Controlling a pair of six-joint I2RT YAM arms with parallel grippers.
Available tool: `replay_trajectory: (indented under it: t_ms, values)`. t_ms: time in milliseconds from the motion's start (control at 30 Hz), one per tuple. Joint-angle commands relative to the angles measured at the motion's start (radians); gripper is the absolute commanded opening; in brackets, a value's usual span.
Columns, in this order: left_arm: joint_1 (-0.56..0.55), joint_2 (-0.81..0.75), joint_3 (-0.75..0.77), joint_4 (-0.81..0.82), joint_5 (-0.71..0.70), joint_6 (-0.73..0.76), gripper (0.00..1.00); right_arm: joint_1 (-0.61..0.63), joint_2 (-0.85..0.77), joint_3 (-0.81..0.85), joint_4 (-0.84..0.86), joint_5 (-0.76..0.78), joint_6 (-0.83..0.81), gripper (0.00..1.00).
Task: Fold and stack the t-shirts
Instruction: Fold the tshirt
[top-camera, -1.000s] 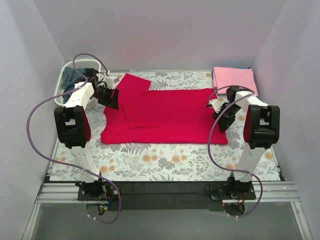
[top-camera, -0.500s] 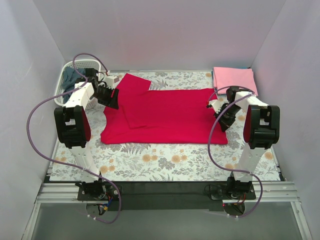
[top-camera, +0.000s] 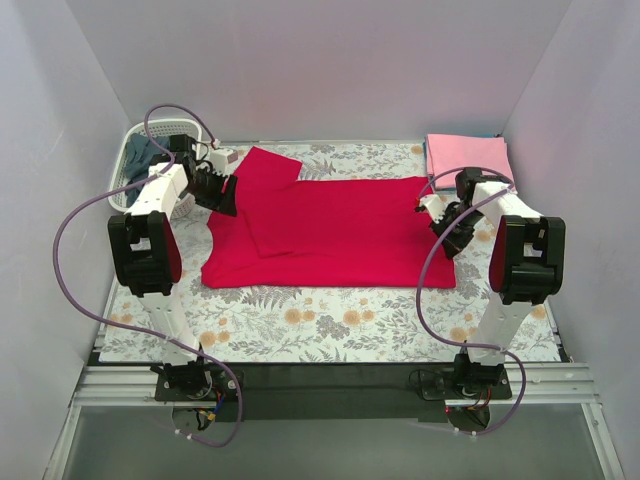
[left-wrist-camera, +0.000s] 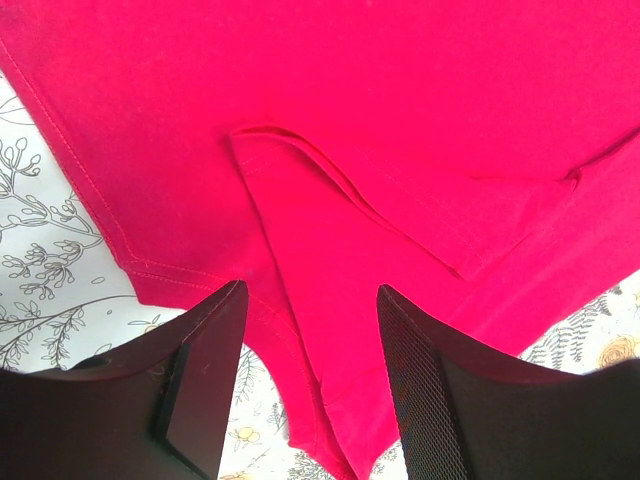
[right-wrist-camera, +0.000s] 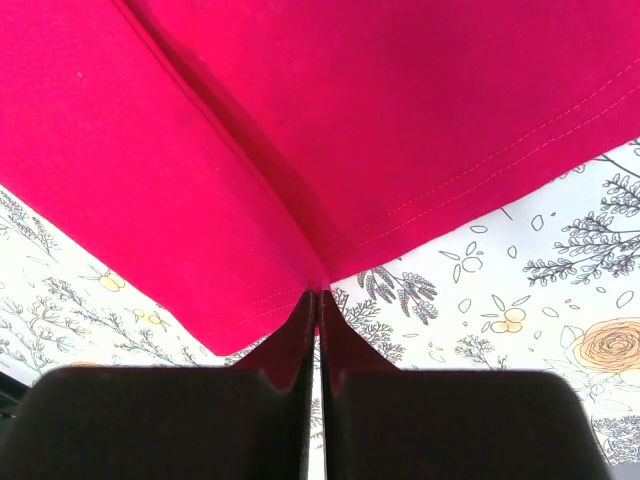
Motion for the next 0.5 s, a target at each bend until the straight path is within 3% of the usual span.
replay_trajectory:
  t_ms: [0, 467]
  values:
    - [0.000, -0.026, 0.034, 0.011, -0.008, 0.002, 0.54, -0.001, -0.015, 0.042, -0.033, -0.016, -0.030, 0.01]
    - [-0.082, 0.195, 0.179, 0.093, -0.080, 0.015, 0.53, -0.001, -0.015, 0.087, -0.056, -0.036, -0.025, 0.01]
